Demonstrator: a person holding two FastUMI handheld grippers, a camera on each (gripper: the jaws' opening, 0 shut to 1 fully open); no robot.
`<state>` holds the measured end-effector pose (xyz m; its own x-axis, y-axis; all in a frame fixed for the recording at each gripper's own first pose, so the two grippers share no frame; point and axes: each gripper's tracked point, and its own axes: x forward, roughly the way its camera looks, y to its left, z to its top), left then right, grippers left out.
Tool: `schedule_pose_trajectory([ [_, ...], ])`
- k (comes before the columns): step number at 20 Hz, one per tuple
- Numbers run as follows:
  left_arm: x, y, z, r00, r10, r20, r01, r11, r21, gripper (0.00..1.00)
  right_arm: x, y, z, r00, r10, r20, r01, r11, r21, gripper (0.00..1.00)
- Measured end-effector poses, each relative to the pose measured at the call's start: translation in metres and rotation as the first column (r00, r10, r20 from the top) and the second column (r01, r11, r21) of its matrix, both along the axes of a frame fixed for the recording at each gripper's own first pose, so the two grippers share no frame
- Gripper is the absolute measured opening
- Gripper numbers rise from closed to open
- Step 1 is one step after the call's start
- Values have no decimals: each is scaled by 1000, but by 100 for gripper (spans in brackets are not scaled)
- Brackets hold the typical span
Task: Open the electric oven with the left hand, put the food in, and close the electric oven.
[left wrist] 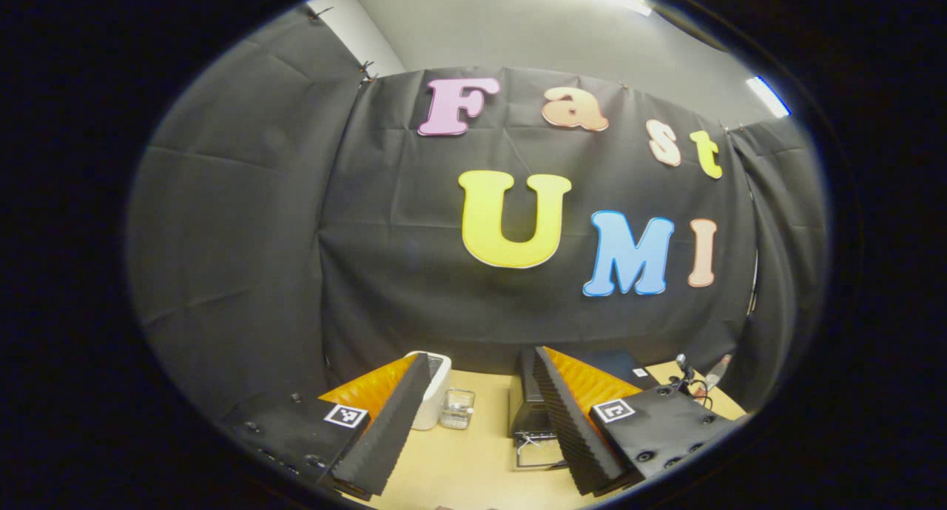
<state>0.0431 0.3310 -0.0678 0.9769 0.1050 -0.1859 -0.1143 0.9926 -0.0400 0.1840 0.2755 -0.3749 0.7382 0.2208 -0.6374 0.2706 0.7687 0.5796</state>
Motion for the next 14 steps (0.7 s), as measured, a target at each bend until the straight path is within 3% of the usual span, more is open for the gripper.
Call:
schedule_pose_trajectory([
  [3, 2, -25, 1, 999, -36, 9, 37, 999, -7, 100, -25, -20, 31, 995, 80, 64, -69, 984, -166, 59],
  [6, 6, -53, -2, 997, -74, 13, 74, 997, -21, 100, -49, -45, 75, 976, 150, 157, -94, 943, -318, 59],
  [11, 14, -98, -3, 991, -128, 33, 129, 991, -29, 100, -77, -95, 180, 899, 228, 375, 11, 843, -538, 59],
  [13, 18, -117, -1, 988, -147, 45, 148, 989, -18, 100, -91, -103, 226, 859, 244, 449, 58, 827, -559, 59],
  [14, 20, -125, 1, 987, -151, 56, 152, 988, -8, 95, -99, -110, 246, 845, 241, 476, 78, 827, -557, 59],
])
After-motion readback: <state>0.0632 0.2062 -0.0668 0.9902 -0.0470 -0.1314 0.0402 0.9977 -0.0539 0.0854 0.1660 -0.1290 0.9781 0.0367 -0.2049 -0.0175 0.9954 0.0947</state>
